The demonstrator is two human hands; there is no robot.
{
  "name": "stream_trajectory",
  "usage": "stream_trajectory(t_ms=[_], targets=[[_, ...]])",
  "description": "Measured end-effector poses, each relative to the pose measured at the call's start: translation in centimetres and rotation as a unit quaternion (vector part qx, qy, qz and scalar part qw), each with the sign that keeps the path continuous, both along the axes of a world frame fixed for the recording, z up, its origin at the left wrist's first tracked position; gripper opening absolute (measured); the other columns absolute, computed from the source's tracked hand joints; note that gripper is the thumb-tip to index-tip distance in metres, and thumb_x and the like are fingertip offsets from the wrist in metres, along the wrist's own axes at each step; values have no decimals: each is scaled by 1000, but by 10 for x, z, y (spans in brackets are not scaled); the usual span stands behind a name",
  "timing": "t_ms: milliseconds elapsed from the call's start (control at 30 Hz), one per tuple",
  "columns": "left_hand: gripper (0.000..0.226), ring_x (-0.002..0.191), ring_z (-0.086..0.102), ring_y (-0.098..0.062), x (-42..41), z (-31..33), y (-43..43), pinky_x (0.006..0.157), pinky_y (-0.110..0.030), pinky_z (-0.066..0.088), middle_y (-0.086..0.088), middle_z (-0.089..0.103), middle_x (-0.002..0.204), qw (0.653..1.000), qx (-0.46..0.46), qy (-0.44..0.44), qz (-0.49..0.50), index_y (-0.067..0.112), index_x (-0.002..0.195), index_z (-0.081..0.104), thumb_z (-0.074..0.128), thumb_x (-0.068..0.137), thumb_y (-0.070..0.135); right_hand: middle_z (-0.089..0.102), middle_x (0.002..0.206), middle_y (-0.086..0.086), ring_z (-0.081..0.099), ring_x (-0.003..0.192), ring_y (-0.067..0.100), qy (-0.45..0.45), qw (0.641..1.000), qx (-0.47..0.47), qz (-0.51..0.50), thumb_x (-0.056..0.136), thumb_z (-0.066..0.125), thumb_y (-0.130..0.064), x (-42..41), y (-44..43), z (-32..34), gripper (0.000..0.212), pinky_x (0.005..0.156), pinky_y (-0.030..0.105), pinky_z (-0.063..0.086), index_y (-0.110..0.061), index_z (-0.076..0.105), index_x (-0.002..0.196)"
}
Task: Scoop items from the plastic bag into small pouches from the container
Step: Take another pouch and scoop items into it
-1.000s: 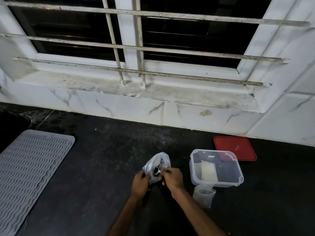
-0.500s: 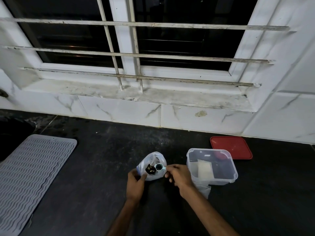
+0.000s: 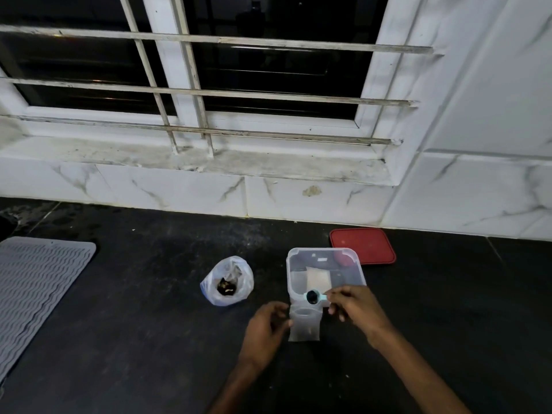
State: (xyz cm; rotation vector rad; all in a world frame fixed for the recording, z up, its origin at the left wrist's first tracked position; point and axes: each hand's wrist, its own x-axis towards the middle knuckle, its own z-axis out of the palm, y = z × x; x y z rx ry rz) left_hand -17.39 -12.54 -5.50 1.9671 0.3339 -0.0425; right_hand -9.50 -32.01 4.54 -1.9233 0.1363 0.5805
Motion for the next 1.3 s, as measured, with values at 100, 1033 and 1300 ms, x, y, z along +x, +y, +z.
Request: stream_trajectory(t_ms=[100, 1033, 1300], targets=[[22, 83, 67, 0, 4, -4, -17, 78, -32, 59, 11, 71, 93, 1000, 22, 3, 20, 31, 100, 69, 71, 83, 17, 71, 69, 14, 56, 52, 10, -21, 999, -26, 29, 90, 62, -7, 1, -7, -12, 14, 51, 20, 45, -8, 75, 84], [8, 74, 66, 3, -5, 22, -41, 66, -23, 55, 13, 71, 81, 990, 85, 1, 113, 35, 86, 64, 64, 90, 28, 76, 90, -14, 68, 89, -2, -202, 977, 65, -1, 85, 74, -12, -5, -36, -44, 17, 74, 11, 51, -23, 77, 97], [7, 89, 62, -1, 1, 37, -43, 75, -24, 51, 15, 65, 96, 990, 98, -41, 92, 30, 100, 59, 55, 97, 24, 74, 90, 1, 60, 85, 16, -20, 947, 83, -309, 92, 63, -17, 11, -107, -84, 7, 70, 33, 43, -15, 67, 97]])
